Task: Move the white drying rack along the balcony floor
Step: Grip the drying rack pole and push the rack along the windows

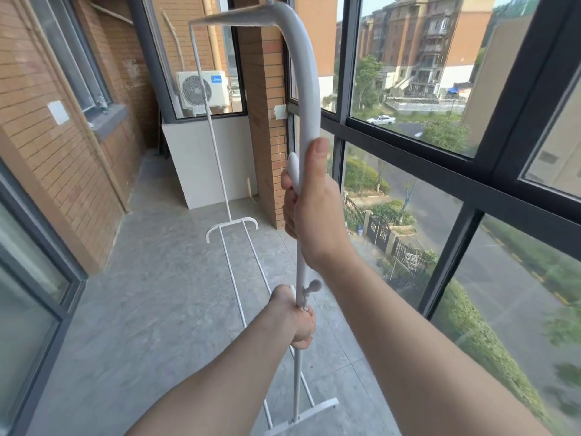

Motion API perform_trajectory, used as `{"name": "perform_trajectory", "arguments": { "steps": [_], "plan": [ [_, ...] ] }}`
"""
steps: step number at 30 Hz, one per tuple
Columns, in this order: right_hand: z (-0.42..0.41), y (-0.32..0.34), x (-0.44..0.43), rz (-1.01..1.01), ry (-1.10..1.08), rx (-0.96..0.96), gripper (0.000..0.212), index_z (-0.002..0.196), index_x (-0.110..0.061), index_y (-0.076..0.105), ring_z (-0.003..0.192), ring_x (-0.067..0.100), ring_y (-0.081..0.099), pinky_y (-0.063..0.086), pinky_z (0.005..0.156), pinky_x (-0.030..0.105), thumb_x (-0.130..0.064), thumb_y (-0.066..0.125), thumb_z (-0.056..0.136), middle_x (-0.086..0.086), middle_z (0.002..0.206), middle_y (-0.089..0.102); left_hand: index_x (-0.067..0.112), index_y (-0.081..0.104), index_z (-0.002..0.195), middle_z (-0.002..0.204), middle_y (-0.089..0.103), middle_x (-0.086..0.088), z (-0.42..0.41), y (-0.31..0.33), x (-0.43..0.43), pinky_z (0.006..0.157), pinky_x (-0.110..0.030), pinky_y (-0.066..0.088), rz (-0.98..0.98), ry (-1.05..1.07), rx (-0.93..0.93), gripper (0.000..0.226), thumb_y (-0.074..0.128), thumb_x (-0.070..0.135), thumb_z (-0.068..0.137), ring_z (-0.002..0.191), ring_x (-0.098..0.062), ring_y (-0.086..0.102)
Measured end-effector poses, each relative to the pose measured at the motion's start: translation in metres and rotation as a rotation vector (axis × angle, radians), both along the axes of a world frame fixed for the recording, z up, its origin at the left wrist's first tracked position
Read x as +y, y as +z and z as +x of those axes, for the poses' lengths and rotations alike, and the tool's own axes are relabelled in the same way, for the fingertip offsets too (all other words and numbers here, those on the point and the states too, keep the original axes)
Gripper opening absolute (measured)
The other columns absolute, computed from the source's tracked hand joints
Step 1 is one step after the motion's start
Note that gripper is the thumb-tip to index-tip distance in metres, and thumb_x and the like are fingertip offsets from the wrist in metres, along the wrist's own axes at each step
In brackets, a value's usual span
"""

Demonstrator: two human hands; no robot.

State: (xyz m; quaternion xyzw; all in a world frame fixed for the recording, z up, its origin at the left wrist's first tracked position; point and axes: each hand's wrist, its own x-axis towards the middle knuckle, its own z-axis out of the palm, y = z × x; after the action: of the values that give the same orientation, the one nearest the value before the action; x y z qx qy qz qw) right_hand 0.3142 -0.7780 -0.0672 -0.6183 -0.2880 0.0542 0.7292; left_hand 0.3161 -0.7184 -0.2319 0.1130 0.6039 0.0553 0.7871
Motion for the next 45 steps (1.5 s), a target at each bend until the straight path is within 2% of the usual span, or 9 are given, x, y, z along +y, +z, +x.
{"name": "perform_trajectory", "arguments": {
  "steps": [4,8,15,22,28,32,35,39,45],
  "plan": [
    [-0.024,0.0,-0.015,0.0,-0.01,-0.002,0.079,0.072,-0.019,0.051,0.054,0.014,0.032,0.026,0.062,0.039,-0.091,0.019,0.081,-0.007,0.057,0.034,-0.004,0.068,0.054,0.107,0.047,-0.027,-0.024,0.004,-0.017,0.053,-0.026,0.04,0.011,-0.069,-0.038,0.052,0.048,0.027,0.091,0.078,-0.016,0.045],
    [-0.041,0.0,-0.032,0.001,-0.016,0.007,0.079,0.074,-0.021,0.055,0.052,0.012,0.032,0.026,0.06,0.036,-0.092,0.02,0.08,-0.006,0.057,0.036,-0.003,0.064,0.08,0.057,0.062,-0.033,-0.04,0.004,-0.035,0.055,-0.024,0.044,0.007,-0.071,-0.023,0.028,0.048,0.019,0.088,0.125,-0.024,0.046],
    [-0.054,-0.001,-0.073,0.011,-0.021,-0.013,0.077,0.072,-0.023,0.052,0.054,0.016,0.033,0.027,0.061,0.041,-0.091,0.018,0.082,-0.006,0.056,0.036,0.0,0.066,0.058,0.082,0.066,-0.016,-0.049,0.0,-0.076,0.056,-0.023,0.044,0.018,-0.121,0.008,0.042,0.047,0.021,0.089,0.125,-0.031,0.033],
    [-0.069,0.008,-0.13,0.014,-0.018,-0.021,0.079,0.072,-0.023,0.053,0.054,0.016,0.035,0.029,0.063,0.041,-0.093,0.018,0.082,-0.005,0.057,0.037,-0.001,0.071,0.069,0.035,0.039,-0.042,-0.064,0.007,-0.132,0.073,-0.016,0.051,0.028,-0.123,-0.011,0.037,0.044,0.018,0.085,0.11,-0.027,0.031],
    [-0.082,0.007,-0.185,0.018,0.013,-0.03,0.104,0.074,-0.007,0.044,0.056,0.015,0.034,0.027,0.064,0.036,-0.107,0.017,0.066,-0.006,0.058,0.038,0.004,0.067,0.074,0.068,0.07,-0.019,-0.078,0.005,-0.187,0.069,-0.017,0.049,0.031,-0.072,-0.018,0.025,0.048,0.019,0.081,0.123,-0.031,0.036],
    [-0.093,0.011,-0.219,0.011,0.024,-0.016,0.095,0.074,-0.003,0.045,0.054,0.014,0.034,0.027,0.064,0.037,-0.094,0.018,0.081,-0.006,0.056,0.038,0.0,0.064,0.036,0.042,0.049,-0.038,-0.095,0.011,-0.222,0.081,-0.015,0.049,0.018,-0.059,0.011,0.054,0.045,0.021,0.082,0.114,-0.021,0.044],
    [-0.104,0.012,-0.24,0.009,0.038,-0.024,0.096,0.077,0.004,0.04,0.055,0.017,0.03,0.027,0.064,0.046,-0.089,0.018,0.083,0.006,0.062,0.033,-0.001,0.073,0.058,0.044,0.046,-0.044,-0.106,0.015,-0.241,0.074,-0.016,0.047,0.024,-0.026,0.005,0.043,0.045,0.019,0.084,0.097,-0.018,0.044],
    [-0.124,0.009,-0.261,0.003,0.042,-0.017,0.101,0.079,0.009,0.038,0.061,0.025,0.026,0.026,0.06,0.055,-0.09,0.017,0.081,0.011,0.067,0.032,-0.004,0.061,0.033,0.086,0.032,-0.029,-0.127,0.017,-0.263,0.074,-0.016,0.042,0.038,-0.054,-0.013,0.064,0.043,0.022,0.088,0.079,-0.015,0.045],
    [-0.157,0.0,-0.274,0.018,0.007,-0.016,0.098,0.08,0.007,0.04,0.05,0.006,0.032,0.024,0.06,0.038,-0.089,0.018,0.079,0.009,0.069,0.031,-0.005,0.062,0.047,0.121,0.029,-0.032,-0.158,0.005,-0.276,0.053,-0.021,0.042,0.044,-0.101,-0.018,0.049,0.051,0.022,0.086,0.091,-0.021,0.046]
  ]
}}
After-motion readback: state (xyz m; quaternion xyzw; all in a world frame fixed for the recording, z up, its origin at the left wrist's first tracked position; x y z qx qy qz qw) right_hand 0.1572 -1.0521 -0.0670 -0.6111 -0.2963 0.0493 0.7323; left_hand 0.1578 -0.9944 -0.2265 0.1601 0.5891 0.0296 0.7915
